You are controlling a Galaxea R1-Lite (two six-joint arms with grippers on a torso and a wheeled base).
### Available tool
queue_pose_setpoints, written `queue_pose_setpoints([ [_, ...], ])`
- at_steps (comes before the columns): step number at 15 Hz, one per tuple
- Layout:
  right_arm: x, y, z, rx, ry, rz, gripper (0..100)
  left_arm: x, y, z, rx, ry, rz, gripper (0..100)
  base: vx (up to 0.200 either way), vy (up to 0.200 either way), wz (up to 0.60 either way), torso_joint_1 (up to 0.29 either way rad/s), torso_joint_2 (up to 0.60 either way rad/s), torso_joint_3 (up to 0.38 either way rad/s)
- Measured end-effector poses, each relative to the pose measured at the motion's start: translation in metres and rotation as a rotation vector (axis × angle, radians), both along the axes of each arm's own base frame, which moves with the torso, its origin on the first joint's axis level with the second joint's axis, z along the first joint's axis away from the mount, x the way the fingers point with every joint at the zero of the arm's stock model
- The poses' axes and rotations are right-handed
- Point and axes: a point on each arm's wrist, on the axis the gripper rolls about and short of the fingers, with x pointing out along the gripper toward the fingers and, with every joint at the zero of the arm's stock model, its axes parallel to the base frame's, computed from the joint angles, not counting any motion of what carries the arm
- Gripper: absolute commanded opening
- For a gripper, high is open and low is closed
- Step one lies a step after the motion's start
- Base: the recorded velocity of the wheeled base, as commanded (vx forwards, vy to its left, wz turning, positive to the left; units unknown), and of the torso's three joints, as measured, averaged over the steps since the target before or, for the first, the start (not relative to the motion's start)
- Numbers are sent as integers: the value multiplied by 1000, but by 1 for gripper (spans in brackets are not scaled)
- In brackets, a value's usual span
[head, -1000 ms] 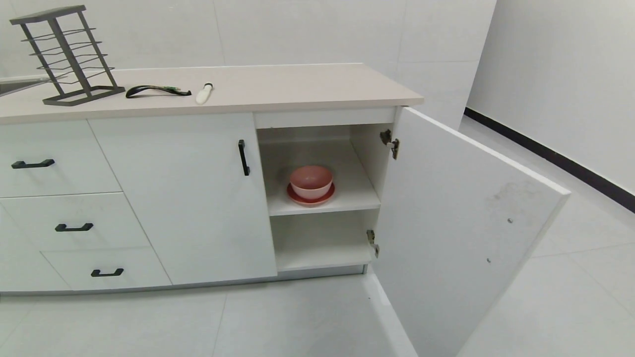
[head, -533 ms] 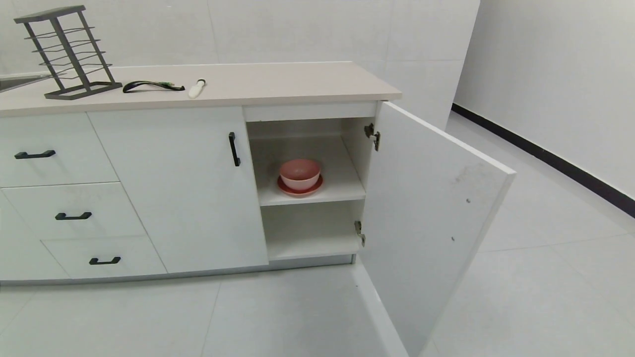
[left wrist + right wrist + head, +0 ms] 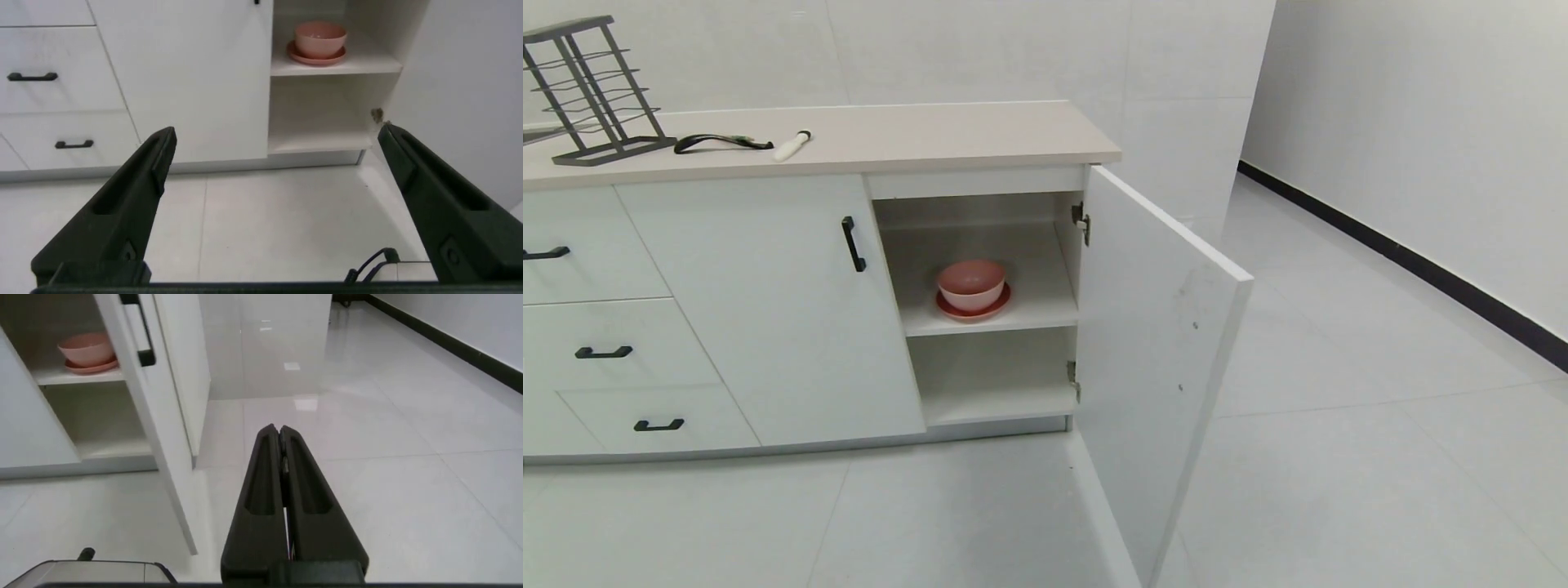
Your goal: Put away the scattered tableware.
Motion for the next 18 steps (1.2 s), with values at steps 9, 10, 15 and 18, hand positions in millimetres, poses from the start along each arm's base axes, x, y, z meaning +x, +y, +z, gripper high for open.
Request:
queue_pose_setpoints([
  [9, -3, 1, 25, -12, -252, 25, 0, 0, 0, 0, -7, 0, 2, 100, 0, 0, 0, 0, 0, 0],
  [10, -2, 1, 22, -15, -205, 56, 0, 0, 0, 0, -7, 0, 1, 100, 0, 0, 0, 0, 0, 0],
  [15, 18, 5, 68, -64, -66, 222, 0, 0, 0, 0, -10, 0, 3, 100, 0, 0, 0, 0, 0, 0],
  [18, 67, 7, 103, -111, -42, 306, 0, 0, 0, 0, -14, 0, 3, 100, 0, 0, 0, 0, 0, 0],
])
